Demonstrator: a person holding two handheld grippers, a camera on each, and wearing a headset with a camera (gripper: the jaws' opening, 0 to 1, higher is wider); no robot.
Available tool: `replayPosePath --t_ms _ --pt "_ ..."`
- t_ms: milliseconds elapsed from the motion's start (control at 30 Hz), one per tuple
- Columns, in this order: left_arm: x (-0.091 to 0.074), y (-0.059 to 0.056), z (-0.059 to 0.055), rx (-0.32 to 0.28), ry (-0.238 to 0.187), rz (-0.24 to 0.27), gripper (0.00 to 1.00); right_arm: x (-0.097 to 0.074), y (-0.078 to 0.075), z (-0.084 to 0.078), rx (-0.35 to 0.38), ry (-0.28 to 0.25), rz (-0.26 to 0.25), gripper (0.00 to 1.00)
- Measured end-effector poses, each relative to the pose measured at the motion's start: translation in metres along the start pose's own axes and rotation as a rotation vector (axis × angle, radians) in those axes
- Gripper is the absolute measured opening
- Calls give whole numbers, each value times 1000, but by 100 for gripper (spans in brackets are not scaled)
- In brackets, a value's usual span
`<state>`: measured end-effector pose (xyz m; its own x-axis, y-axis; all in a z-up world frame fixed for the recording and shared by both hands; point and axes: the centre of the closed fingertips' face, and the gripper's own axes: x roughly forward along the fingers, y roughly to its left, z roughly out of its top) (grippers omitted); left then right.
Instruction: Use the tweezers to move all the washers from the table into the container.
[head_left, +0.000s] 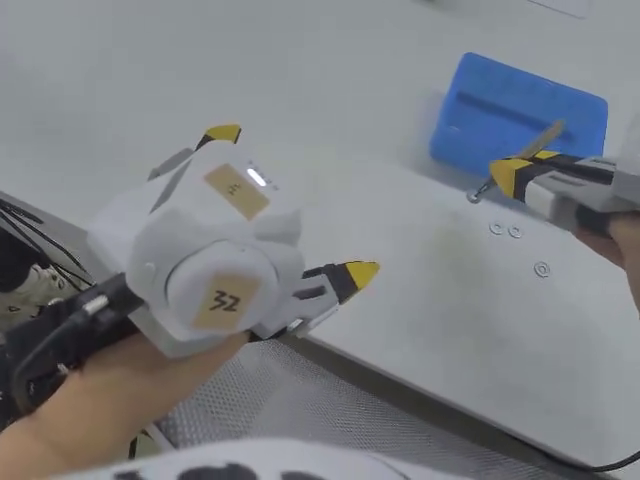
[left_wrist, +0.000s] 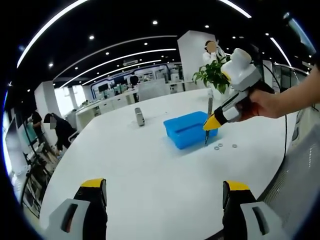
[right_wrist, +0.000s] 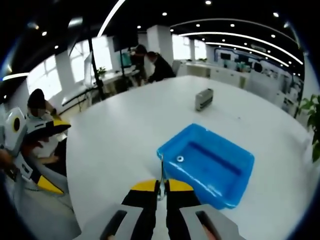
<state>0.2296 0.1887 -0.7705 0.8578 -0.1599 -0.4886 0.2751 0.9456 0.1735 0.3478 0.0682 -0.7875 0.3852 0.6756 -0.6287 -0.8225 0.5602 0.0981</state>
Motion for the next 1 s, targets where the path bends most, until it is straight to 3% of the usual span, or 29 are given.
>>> replayPosePath --t_ms 233,567,1000 --pt "0 -2 0 0 2 -7 99 -10 2 22 10 -41 6 2" --pt "1 -5 -1 12 8 -20 99 -20 -12 58 26 -139 -52 1" --pt "2 -4 -2 21 17 -13 99 3 -29 61 27 -146 -95 1"
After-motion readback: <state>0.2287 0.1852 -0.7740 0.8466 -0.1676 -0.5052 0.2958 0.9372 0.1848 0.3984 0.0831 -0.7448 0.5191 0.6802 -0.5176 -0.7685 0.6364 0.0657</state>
